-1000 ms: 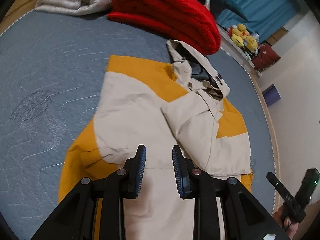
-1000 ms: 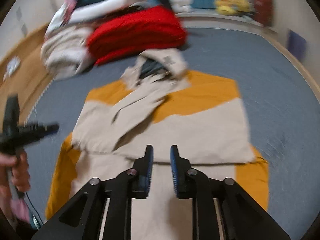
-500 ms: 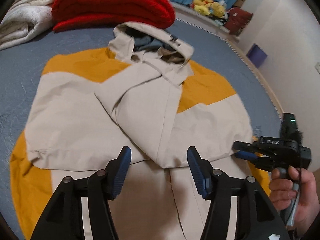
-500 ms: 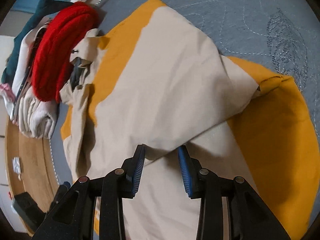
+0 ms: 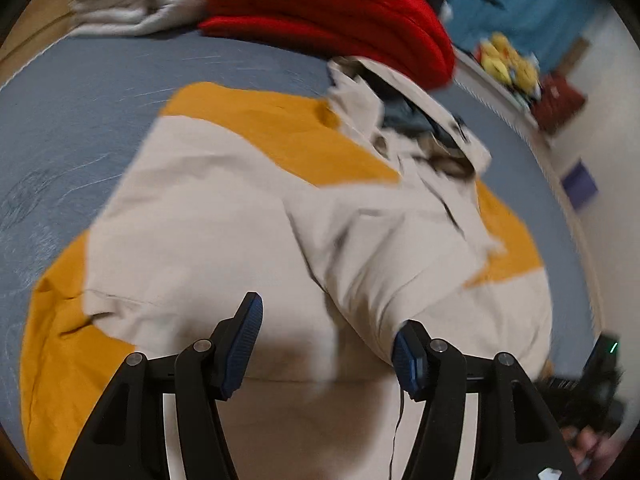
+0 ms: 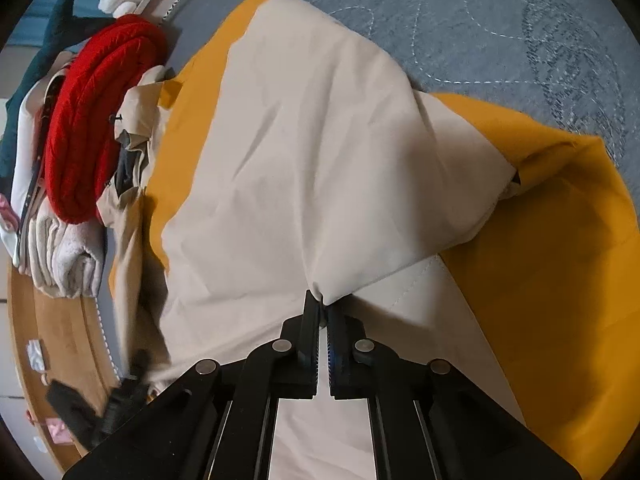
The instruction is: Fold large clothes
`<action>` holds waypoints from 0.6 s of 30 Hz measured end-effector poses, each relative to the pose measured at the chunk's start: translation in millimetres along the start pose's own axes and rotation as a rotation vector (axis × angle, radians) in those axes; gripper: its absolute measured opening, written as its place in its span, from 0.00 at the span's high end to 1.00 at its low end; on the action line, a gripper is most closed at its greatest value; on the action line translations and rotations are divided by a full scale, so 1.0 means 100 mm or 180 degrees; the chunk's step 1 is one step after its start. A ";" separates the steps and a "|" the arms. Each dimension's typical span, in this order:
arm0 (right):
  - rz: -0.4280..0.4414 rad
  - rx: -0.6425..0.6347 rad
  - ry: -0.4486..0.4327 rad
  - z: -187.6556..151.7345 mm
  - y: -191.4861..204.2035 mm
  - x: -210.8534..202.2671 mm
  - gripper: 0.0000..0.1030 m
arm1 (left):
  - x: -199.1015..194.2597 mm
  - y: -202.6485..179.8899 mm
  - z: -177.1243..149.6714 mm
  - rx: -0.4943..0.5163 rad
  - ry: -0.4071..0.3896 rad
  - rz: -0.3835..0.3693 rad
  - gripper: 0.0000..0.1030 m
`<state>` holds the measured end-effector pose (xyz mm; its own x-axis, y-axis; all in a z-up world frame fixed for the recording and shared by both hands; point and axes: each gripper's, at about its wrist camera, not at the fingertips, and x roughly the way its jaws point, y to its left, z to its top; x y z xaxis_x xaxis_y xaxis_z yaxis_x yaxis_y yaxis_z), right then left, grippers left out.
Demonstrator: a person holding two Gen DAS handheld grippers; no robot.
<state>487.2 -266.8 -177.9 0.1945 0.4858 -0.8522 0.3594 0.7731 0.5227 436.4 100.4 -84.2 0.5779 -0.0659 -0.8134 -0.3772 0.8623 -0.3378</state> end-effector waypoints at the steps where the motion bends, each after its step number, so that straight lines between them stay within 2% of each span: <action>1: -0.0003 0.0003 0.0005 0.00 -0.01 0.01 0.97 | -0.01 0.08 0.01 -0.0120 0.0039 -0.0049 0.44; 4: 0.0029 0.0033 0.0028 0.02 -0.03 0.00 0.98 | 0.01 0.30 0.00 -0.0376 0.0187 -0.0112 0.44; 9: 0.0040 0.0085 0.0019 0.04 -0.08 -0.01 0.98 | -0.09 0.68 -0.06 -0.0761 0.0285 -0.0225 0.45; 14: 0.0004 0.0075 -0.0010 0.05 -0.08 -0.02 0.99 | -0.21 0.87 -0.10 -0.1071 0.0351 -0.0374 0.45; 18: -0.0041 0.0073 -0.0041 0.05 -0.08 -0.03 0.99 | -0.22 1.11 -0.14 -0.1573 0.0526 -0.0669 0.45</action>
<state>488.2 -276.3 -180.1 0.2013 0.4705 -0.8591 0.3828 0.7696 0.5111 371.4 190.2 -110.3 0.5711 -0.3230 -0.7547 -0.5835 0.4869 -0.6500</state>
